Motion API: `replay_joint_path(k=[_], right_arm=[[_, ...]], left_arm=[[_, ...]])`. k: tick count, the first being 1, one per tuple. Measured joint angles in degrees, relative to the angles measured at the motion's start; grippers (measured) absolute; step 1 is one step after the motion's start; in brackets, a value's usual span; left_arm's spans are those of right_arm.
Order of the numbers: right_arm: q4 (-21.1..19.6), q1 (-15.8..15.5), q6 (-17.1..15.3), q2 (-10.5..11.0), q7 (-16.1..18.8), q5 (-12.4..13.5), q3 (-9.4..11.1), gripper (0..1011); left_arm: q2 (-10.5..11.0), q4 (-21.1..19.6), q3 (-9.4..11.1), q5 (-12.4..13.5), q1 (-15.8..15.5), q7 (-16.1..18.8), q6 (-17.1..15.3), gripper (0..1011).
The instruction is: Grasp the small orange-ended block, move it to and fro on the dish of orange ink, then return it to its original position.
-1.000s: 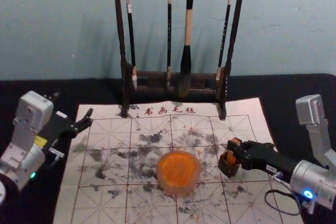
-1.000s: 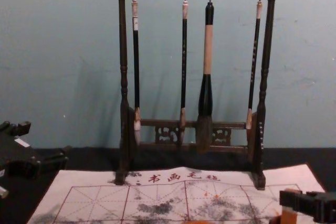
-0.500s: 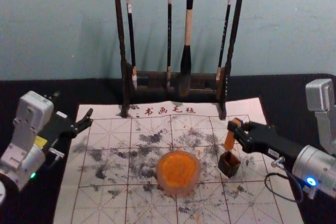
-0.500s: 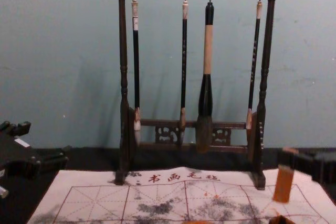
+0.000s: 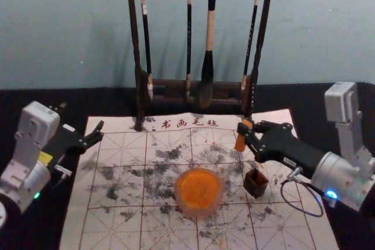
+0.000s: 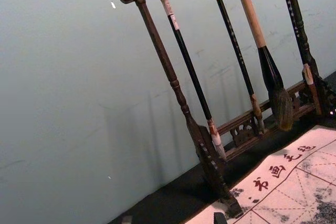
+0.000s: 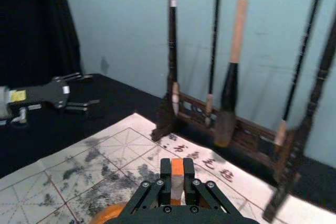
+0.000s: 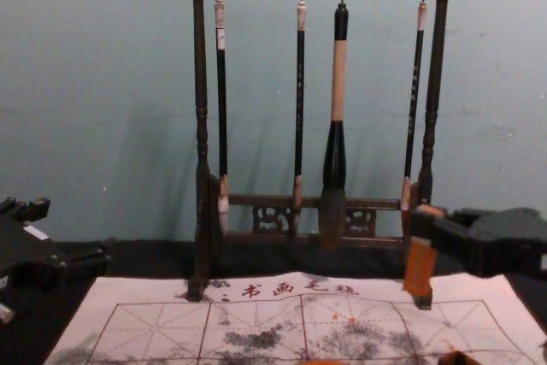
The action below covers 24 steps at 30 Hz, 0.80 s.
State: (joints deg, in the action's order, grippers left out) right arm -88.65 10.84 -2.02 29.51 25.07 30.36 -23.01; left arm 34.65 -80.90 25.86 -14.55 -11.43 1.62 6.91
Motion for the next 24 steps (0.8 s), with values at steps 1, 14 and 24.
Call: replay_joint_path(k=[1, 14, 24], right_arm=[[0.30, 0.22, 0.47, -0.16, 0.42, -0.42, -0.25, 80], [5.01, 2.78, 6.91, -3.35, 4.62, -6.87, -3.28, 80], [6.21, 3.16, 8.51, -4.46, 7.63, -9.39, -5.69, 80]], left_arm=[[0.00, 0.00, 0.00, 0.00, 0.00, 0.00, 0.00, 1001], [0.00, 0.00, 0.00, 0.00, 0.00, 0.00, 0.00, 1001], [0.00, 0.00, 0.00, 0.00, 0.00, 0.00, 0.00, 1001]])
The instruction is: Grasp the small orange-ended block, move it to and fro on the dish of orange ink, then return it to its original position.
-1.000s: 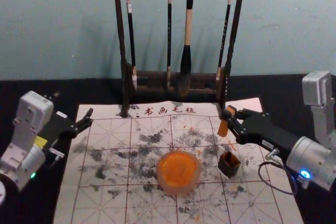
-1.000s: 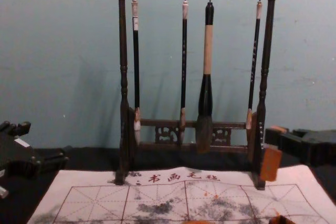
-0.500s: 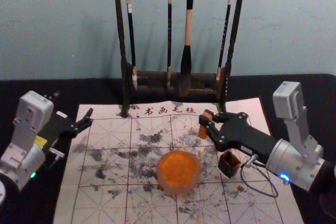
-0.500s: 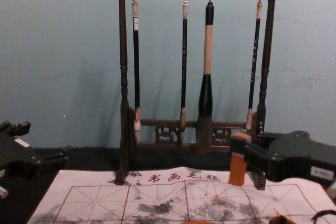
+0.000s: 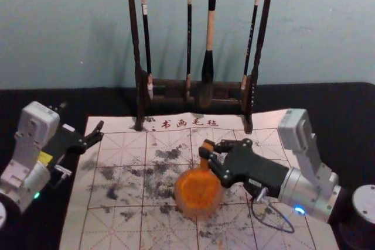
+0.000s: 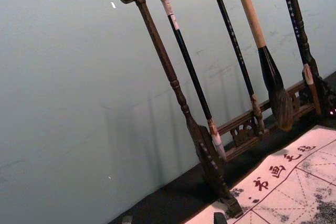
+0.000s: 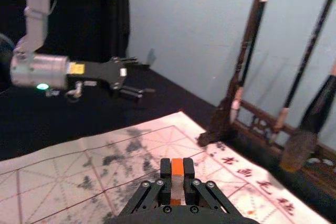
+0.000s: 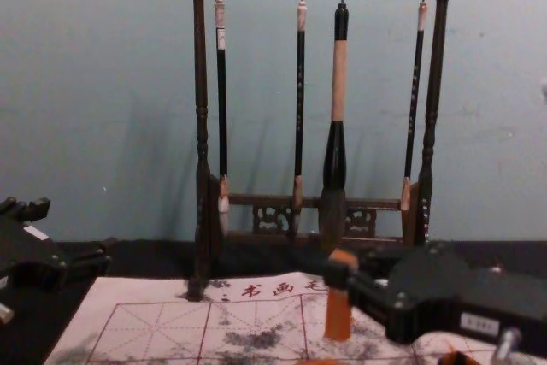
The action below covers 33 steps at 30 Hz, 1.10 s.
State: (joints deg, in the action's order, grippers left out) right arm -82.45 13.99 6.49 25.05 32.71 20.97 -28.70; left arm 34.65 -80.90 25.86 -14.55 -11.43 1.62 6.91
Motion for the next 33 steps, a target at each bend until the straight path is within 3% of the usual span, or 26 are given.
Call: replay_joint_path(k=[18, 33], right_arm=[[3.12, 1.05, 0.16, -1.14, 2.81, -2.33, -3.33, 80], [5.98, 2.55, -1.52, -3.05, 2.07, -3.24, -4.35, 80]], left_arm=[[0.00, 0.00, 0.00, 0.00, 0.00, 0.00, 0.00, 1001], [0.00, 0.00, 0.00, 0.00, 0.00, 0.00, 0.00, 1001]])
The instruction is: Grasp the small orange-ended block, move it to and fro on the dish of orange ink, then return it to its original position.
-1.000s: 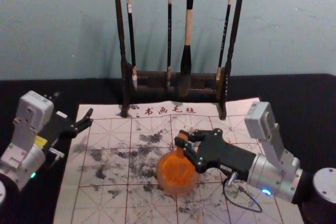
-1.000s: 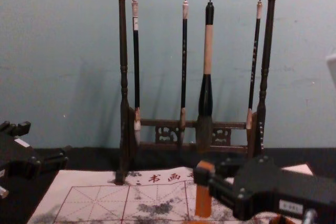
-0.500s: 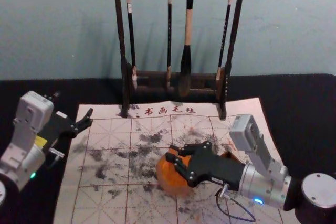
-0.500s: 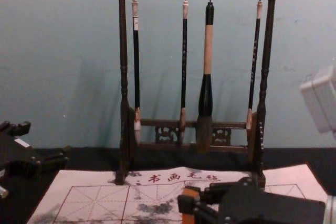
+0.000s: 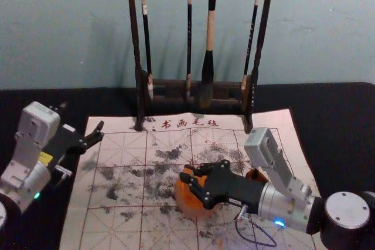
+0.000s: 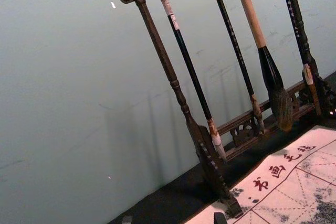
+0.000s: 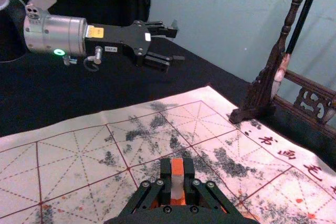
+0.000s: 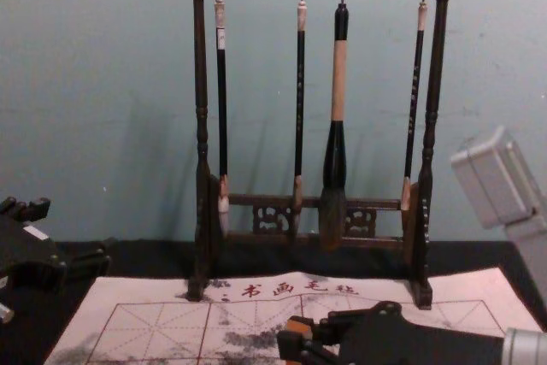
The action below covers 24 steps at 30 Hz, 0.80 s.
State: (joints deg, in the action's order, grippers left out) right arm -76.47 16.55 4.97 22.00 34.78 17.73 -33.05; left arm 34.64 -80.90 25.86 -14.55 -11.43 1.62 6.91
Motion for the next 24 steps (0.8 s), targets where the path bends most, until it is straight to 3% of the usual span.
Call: replay_joint_path(k=[24], right_arm=[[4.59, 2.19, 0.63, -2.56, -1.94, -1.38, 1.25, 80]], left_arm=[[0.00, 0.00, 0.00, 0.00, 0.00, 0.00, 0.00, 1001]])
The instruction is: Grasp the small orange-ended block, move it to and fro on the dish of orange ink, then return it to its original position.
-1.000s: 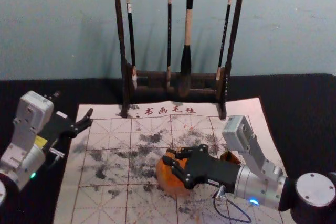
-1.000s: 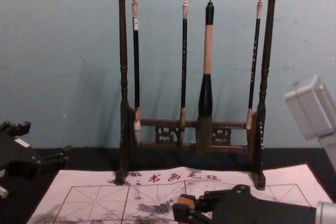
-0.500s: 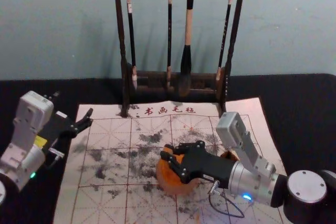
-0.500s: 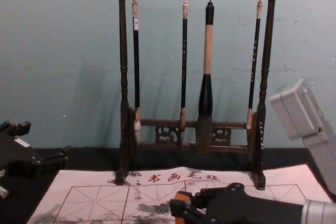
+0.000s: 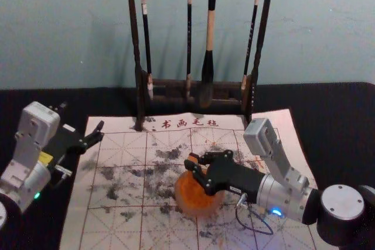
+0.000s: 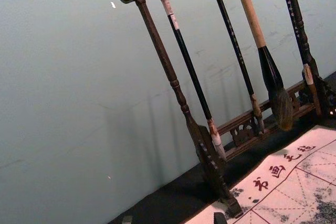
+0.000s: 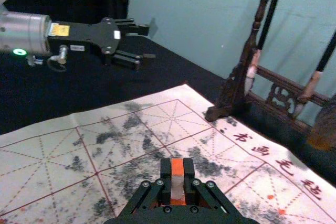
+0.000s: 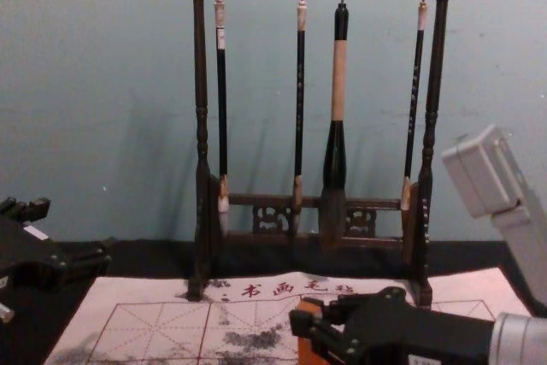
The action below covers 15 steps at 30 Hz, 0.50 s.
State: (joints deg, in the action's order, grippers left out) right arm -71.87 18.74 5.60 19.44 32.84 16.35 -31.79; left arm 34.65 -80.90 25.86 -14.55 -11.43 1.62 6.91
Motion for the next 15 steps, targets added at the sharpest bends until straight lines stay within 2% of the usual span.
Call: replay_joint_path(k=[10, 15], right_arm=[[-0.55, -0.56, -0.58, 0.76, -0.67, 0.07, 1.37, 80], [-2.64, -2.09, -1.23, 2.19, -0.77, 0.23, 2.00, 80]], left_arm=[[0.00, 0.00, 0.00, 0.00, 0.00, 0.00, 0.00, 1001], [0.00, 0.00, 0.00, 0.00, 0.00, 0.00, 0.00, 1002]])
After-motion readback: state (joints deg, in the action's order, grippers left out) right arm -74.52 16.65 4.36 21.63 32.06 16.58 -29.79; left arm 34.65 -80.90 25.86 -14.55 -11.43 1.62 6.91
